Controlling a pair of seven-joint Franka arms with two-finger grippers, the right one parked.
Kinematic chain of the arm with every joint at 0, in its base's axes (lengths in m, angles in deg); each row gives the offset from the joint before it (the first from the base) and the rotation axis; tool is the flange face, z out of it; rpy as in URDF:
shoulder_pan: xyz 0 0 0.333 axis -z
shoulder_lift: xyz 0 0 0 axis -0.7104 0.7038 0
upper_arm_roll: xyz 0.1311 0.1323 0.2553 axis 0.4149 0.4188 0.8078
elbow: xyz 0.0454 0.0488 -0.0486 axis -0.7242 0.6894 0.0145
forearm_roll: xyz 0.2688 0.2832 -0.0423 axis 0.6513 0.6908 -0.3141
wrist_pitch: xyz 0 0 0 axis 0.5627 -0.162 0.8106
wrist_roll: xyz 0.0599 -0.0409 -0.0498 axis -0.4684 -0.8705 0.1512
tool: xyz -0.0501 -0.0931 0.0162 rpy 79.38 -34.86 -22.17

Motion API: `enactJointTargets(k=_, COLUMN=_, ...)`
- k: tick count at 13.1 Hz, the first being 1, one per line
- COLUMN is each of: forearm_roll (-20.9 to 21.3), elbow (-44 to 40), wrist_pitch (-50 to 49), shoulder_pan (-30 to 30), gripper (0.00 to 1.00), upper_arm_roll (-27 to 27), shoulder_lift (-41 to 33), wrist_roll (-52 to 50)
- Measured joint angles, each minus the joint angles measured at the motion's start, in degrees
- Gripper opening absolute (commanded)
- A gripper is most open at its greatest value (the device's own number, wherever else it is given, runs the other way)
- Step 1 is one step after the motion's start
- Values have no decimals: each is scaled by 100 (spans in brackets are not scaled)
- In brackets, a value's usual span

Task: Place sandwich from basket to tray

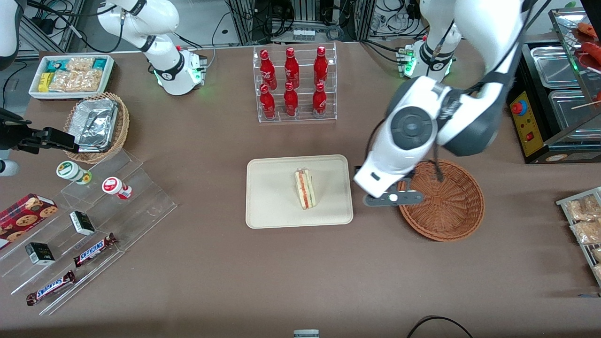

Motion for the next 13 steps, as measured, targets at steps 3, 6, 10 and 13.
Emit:
enactJointTargets(k=3, forearm_roll=-55, elbow=637, wrist_pitch=45, shoulder_pan=-547, gripper=100, upper_arm_roll=2, shoulder_lift=-639, wrist_roll=946)
enactJointTargets(k=6, forearm_roll=-431, elbow=1445, wrist_pitch=288, shoulder_pan=-1024, gripper=100, upper_arm_roll=75, shoulder_lift=-1397, wrist_roll=1522)
enactJointTargets(k=10, forearm_roll=-955, elbow=2082, wrist_pitch=38, shoulder_pan=-1110, gripper=100, upper_arm_roll=840, shoulder_lift=-2211, wrist_roll=2568)
enactJointTargets(k=13, forearm_roll=-1009, elbow=2127, wrist_pitch=-600, shoulder_pan=-1107, gripper=100, upper_arm_roll=1322, shoulder_lift=-2643, wrist_roll=3089)
